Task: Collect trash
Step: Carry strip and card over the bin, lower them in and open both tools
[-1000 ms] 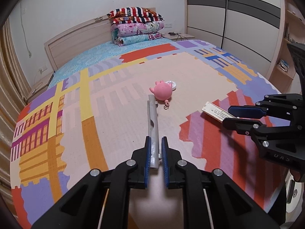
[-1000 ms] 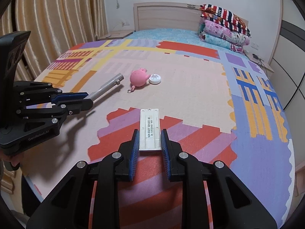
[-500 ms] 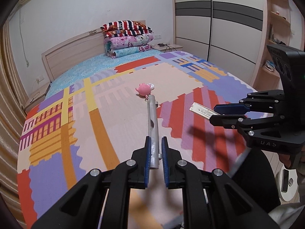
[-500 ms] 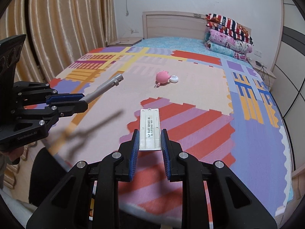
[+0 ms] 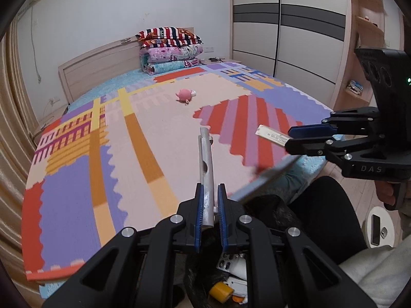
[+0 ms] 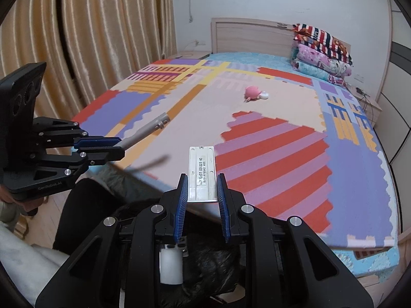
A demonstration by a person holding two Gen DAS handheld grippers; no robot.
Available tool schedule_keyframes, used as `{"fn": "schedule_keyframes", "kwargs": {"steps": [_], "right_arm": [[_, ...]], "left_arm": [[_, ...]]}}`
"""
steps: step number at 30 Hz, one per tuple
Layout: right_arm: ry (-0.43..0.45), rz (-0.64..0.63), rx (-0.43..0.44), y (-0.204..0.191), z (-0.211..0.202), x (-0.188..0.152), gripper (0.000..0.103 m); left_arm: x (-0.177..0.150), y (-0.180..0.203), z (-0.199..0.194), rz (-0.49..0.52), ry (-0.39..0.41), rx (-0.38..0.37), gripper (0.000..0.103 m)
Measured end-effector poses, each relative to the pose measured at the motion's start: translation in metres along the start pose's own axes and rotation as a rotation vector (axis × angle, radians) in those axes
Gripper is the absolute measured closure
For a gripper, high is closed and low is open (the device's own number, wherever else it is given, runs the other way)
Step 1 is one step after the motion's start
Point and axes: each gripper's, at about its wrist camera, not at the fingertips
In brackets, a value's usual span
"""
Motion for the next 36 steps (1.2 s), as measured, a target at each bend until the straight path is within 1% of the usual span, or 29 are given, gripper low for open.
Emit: {"fn": "schedule_keyframes", "kwargs": {"steps": [3, 6, 11, 13, 15, 17, 24, 27, 32, 36], "right_arm": [[-0.014, -0.018, 0.021, -0.013, -0.004, -0.014, 0.080], [-0.045, -0.021, 0.048, -0.024, -0.003, -0.029, 0.080], [-0.119, -0.022, 0.099, -0.037, 0.005, -0.056, 0.080], [-0.148, -0.025, 0.106, -0.041, 0.010, -0.064, 0.080], [-0.194, -0.008, 0.114, -0.041, 0.019, -0.075, 0.080], [-0.244, 0.013, 0.126, -0.040, 0.031, -0.084, 0.080], [-0.360, 0.052, 0.168, -0.041, 0.066, -0.105, 0.080], [-0.413, 0.088, 0.184, -0.041, 0.083, -0.116, 0.080], [-0.465, 0.131, 0.197, -0.040, 0.105, -0.126, 0.080], [-0.502, 0.132, 0.201, -0.044, 0.116, -0.131, 0.080]], "left_arm": [[-0.014, 0.007, -0.011, 0.006, -0.002, -0.020, 0.093], [-0.028, 0.012, -0.016, 0.011, -0.020, -0.041, 0.093], [-0.054, 0.019, -0.016, 0.006, -0.096, -0.089, 0.093], [-0.065, 0.021, -0.011, 0.000, -0.128, -0.113, 0.092], [-0.079, 0.025, -0.004, 0.001, -0.174, -0.131, 0.092], [-0.092, 0.028, 0.010, -0.005, -0.237, -0.137, 0.093], [-0.128, 0.026, 0.051, -0.068, -0.370, -0.165, 0.092], [-0.137, 0.024, 0.066, -0.087, -0.414, -0.164, 0.092], [-0.149, 0.021, 0.090, -0.091, -0.475, -0.144, 0.092], [-0.155, 0.022, 0.101, -0.084, -0.497, -0.132, 0.092]]}}
Point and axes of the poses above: each gripper's, at about its wrist camera, not at the fingertips, and z roughly the way its jaws point, y to its right, x to its top
